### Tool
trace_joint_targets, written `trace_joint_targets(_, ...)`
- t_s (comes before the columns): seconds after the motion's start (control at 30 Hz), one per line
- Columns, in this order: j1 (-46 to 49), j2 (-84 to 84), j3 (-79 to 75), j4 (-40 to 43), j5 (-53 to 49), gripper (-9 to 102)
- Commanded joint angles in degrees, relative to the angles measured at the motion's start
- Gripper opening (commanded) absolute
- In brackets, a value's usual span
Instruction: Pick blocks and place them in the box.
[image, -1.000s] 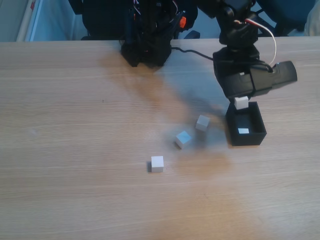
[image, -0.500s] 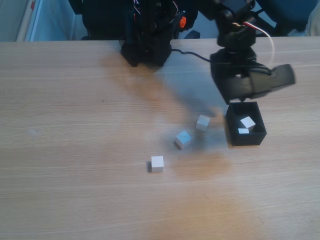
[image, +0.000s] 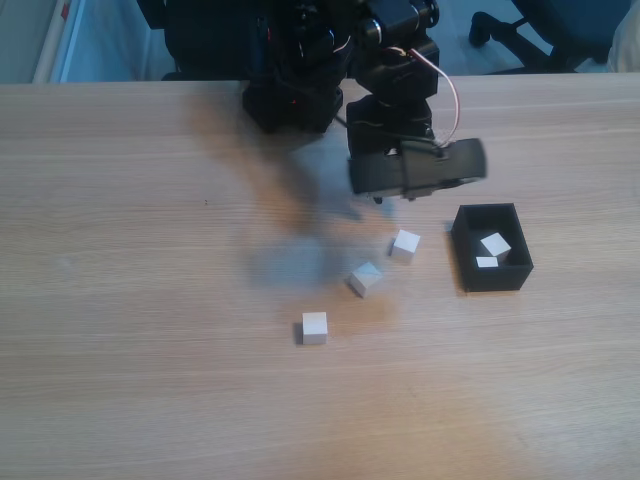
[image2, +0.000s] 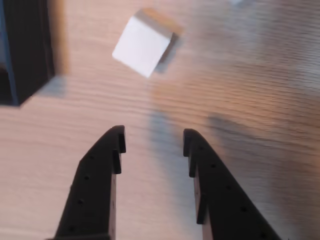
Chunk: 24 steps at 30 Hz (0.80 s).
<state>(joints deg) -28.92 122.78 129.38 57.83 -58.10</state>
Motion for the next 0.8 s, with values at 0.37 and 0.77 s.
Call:
trace_joint_targets(0.37, 1.6, -12.9, -10.8, -2.8, 16.9, 14)
trace_joint_targets(0.77, 0.5, -19.3, -14.1, -3.5, 18.5, 16)
